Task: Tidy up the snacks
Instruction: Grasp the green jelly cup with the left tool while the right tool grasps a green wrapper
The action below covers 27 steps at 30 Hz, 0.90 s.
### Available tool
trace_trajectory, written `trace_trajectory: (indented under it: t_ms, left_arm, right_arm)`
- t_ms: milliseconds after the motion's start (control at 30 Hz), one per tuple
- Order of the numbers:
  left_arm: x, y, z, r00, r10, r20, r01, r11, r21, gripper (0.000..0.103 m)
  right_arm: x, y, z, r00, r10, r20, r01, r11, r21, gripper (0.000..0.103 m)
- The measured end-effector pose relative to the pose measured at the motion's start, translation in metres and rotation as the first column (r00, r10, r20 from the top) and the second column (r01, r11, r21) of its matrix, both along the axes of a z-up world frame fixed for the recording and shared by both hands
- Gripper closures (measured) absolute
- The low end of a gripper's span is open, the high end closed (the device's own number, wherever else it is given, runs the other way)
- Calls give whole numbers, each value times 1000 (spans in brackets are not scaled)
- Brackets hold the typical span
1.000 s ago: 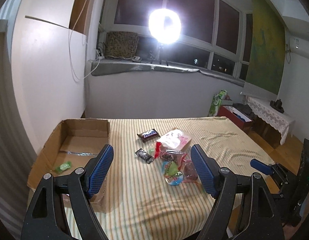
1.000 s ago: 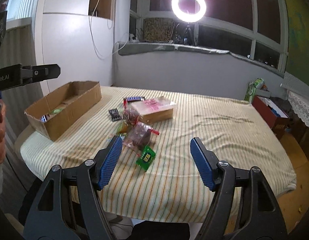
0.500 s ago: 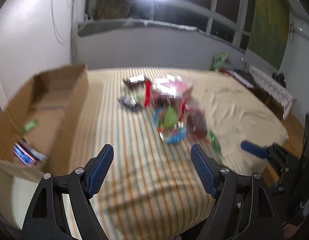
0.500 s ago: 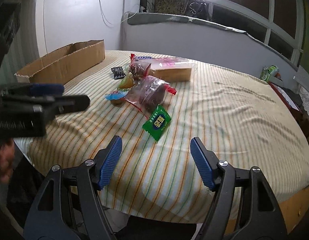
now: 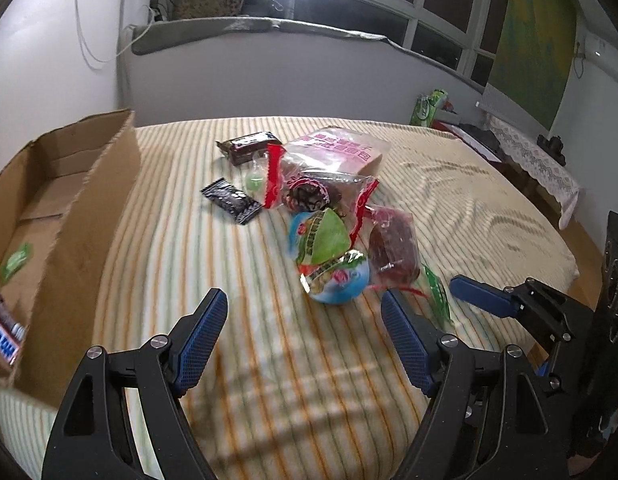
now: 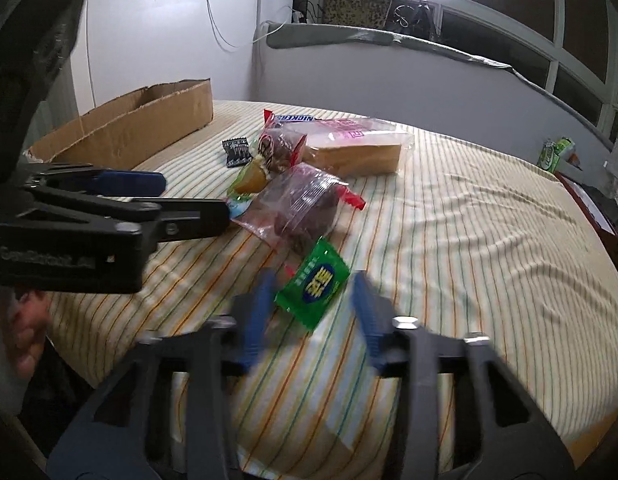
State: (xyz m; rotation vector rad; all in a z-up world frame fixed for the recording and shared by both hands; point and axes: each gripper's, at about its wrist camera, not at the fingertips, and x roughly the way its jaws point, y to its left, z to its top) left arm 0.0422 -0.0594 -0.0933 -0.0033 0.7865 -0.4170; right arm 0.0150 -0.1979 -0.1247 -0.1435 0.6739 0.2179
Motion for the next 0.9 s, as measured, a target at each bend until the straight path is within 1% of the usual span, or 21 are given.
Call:
trace_trajectory:
  t_ms: [33, 100, 133, 167, 200, 233, 267, 333, 433, 467, 500, 633, 767, 900]
  left_arm:
    - [4, -2, -1, 1000, -2, -4, 2, 1000, -1, 24]
    - [9, -5, -1, 1000, -6, -10, 6, 1000, -8, 24]
    - [13, -8, -1, 1000, -10, -14, 9, 1000, -11, 24]
    - [15, -10, -2, 1000, -13, -16, 12, 1000, -12, 34]
    - [17, -12, -2, 1000, -15, -20, 15, 1000, -13, 51]
    - [19, -12, -3, 999, -21, -30, 20, 1000, -15, 56]
    - [19, -13, -5, 999, -30, -45, 29, 999, -21, 64]
    - [16, -14, -6, 998, -33, -46, 33, 999, -17, 65]
    - [10, -15, -9, 998, -35, -43, 35, 999, -8, 69]
    - [10, -15, -9, 999, -33, -43, 32, 999, -6, 73]
    - [9, -13, -9, 999, -25, -45, 25, 1000, -5, 74]
    - [4, -8, -8, 999, -23, -48, 22, 1000, -17, 75]
    - [-1, -2, -5, 999, -20, -45, 19, 999, -28, 75]
    - [-9, 3, -1, 999, -23, -37, 21, 999, -42, 76]
  right_arm:
    - [1, -2, 0, 1000, 7, 1, -7, 1000, 5, 74]
    - [2, -8, 0, 1000, 12, 5, -12, 1000, 11, 91]
    - [2, -12, 0, 1000, 6, 9, -6, 1000, 16, 91]
    - [2, -15, 0, 1000, 3, 10, -3, 1000, 27, 93]
    - [2, -19, 0, 1000, -1, 9, 1, 999, 42, 95]
    - [2, -25, 0, 1000, -3, 6, 3, 998, 60, 95]
    - [3, -26, -1, 1000, -4, 3, 4, 998, 68, 95]
    - [2, -31, -1, 1000, -5, 4, 5, 996, 87, 95]
    - [0, -35, 0, 1000, -9, 7, 8, 994, 112, 95]
    - [-1, -35, 0, 1000, -11, 7, 10, 993, 115, 95]
    - [-2, -36, 0, 1000, -11, 5, 10, 993, 121, 95]
    - [-9, -43, 1, 1000, -10, -3, 10, 987, 162, 95]
    - [-18, -47, 2, 1000, -30, -7, 31, 988, 152, 95]
    - [-24, -53, 5, 998, -55, -4, 55, 984, 167, 95]
